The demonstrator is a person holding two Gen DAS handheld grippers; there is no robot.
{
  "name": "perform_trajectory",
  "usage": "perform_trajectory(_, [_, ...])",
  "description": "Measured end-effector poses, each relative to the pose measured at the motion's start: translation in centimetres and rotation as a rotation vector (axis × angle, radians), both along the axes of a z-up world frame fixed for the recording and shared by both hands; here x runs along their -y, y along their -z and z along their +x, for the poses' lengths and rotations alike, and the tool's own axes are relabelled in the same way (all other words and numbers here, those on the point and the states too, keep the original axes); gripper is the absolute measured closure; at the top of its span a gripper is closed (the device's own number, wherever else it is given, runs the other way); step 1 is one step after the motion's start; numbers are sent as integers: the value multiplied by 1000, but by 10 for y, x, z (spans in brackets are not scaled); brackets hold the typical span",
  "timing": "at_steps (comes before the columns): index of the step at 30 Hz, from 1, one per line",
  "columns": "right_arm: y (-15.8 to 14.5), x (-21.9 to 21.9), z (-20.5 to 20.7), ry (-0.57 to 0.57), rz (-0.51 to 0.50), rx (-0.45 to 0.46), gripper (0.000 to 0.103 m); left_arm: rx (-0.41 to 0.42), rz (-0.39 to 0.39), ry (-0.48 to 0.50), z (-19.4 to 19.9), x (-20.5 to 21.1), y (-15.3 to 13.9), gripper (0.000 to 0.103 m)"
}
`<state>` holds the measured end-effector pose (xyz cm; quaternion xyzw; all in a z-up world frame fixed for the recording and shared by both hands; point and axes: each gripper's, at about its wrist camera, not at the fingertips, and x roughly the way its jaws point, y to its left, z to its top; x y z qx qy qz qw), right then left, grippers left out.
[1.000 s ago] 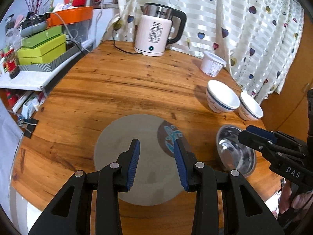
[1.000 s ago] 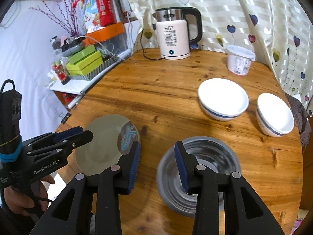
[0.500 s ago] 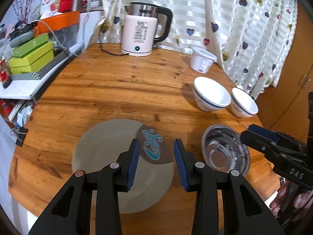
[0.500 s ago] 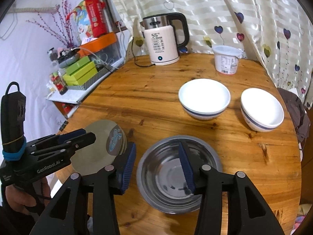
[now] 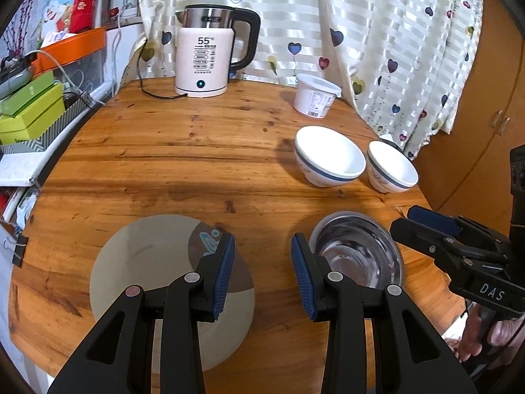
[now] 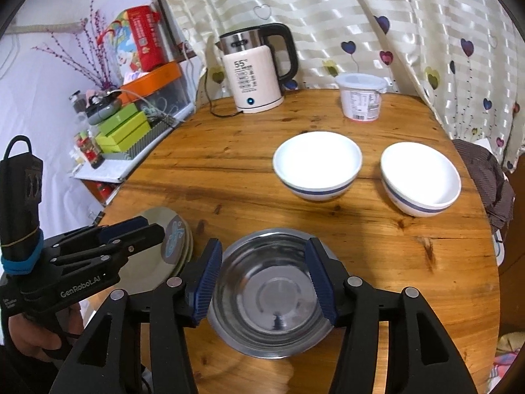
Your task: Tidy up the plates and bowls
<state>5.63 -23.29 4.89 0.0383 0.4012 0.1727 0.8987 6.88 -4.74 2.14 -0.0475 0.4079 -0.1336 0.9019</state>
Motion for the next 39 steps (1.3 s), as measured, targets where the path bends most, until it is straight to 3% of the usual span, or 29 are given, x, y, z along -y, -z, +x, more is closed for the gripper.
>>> perform_trajectory(9, [3, 16, 11, 55, 25, -42, 50, -21, -16, 39, 13, 13, -3, 66])
perform_trajectory(26, [8, 33, 45, 104, 67, -88, 67, -52, -33, 107, 48, 35, -7, 66])
perform_trajectory(39, [17, 47, 83, 141, 105, -131, 70, -103, -61, 142, 91, 54, -2, 66])
